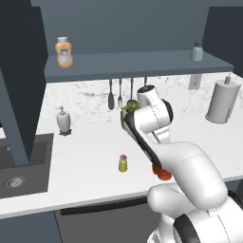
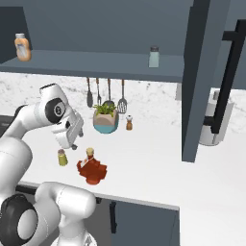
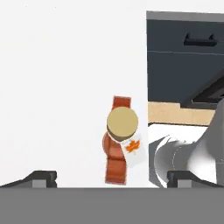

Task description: Put the shaker and condiment bottle from the counter next to their counterparts in the cabinet.

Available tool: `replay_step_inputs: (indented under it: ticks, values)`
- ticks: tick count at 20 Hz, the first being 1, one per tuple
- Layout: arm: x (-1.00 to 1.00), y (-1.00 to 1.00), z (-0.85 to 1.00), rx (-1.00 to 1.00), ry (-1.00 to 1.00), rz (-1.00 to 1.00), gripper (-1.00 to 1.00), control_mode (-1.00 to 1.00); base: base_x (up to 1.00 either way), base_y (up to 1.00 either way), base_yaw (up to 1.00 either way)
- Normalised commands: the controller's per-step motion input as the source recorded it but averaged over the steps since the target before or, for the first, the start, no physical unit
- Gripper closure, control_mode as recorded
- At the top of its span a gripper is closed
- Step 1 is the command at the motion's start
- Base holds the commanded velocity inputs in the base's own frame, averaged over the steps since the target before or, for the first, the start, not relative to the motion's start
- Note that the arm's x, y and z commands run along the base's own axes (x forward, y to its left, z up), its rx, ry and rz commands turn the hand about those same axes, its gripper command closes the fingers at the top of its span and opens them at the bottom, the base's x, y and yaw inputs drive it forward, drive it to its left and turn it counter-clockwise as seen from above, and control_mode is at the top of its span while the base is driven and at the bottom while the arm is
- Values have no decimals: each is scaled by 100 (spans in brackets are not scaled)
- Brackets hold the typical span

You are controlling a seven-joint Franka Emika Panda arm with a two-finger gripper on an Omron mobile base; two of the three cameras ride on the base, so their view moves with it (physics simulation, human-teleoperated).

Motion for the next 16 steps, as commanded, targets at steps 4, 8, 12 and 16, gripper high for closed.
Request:
replay_step_inputs:
  ticks: [4, 8, 12, 16]
  values:
    - [-8, 0, -28, -8, -6, -17, -100, -100, 0, 0, 0]
    - [0, 0, -17, -4, -1, -24, -100, -100, 0, 0, 0]
    - [0, 1, 0, 0, 0, -23, -100, -100, 0, 0, 0]
    - [0, 4, 0, 0, 0, -15, -100, -100, 0, 0, 0]
